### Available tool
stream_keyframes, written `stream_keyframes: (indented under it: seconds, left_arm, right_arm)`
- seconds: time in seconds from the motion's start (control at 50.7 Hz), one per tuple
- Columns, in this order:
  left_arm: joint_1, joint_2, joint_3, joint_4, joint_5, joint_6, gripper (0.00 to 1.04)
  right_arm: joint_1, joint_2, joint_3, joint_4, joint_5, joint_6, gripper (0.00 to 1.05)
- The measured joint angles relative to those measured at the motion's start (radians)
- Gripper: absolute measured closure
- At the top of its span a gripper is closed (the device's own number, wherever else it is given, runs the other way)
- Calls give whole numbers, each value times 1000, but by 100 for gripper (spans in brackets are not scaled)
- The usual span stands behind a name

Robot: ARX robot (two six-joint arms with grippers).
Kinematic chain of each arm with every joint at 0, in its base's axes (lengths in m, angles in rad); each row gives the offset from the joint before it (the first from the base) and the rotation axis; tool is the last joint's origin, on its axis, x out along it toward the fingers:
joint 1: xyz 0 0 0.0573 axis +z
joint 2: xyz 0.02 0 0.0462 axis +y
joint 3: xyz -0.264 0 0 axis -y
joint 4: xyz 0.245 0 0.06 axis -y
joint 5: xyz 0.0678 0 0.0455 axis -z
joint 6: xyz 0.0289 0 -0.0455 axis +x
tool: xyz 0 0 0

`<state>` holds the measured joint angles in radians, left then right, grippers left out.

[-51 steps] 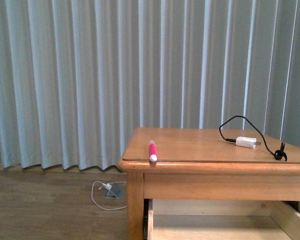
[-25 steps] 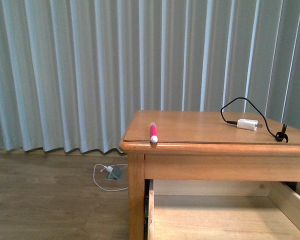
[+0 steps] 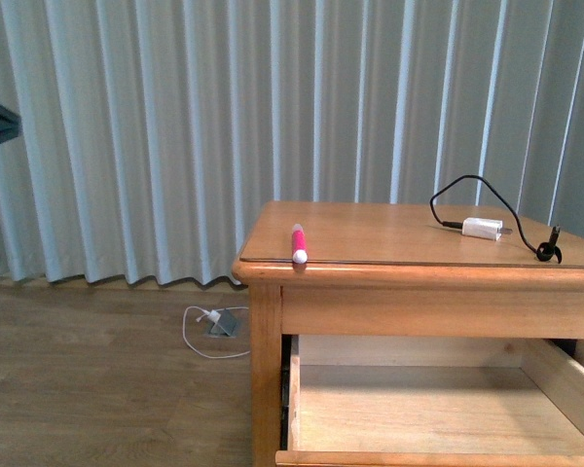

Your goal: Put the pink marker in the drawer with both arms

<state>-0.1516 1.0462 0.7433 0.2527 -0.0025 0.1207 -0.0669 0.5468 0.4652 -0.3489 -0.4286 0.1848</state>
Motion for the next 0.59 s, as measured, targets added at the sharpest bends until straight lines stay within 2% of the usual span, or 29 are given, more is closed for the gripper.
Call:
stream_keyframes:
  seconds: [0.178,0.395,0.592]
  left_arm:
    - [-48,335,239,29,28,-11,6]
    - [-149,637,488,40,29,-28,6]
    - [-205,867,734,-18,8,-56,6]
  right_arm:
    - [0,0,0,0,0,0,8]
    - [0,0,0,0,0,0,8]
    - [0,0,0,0,0,0,8]
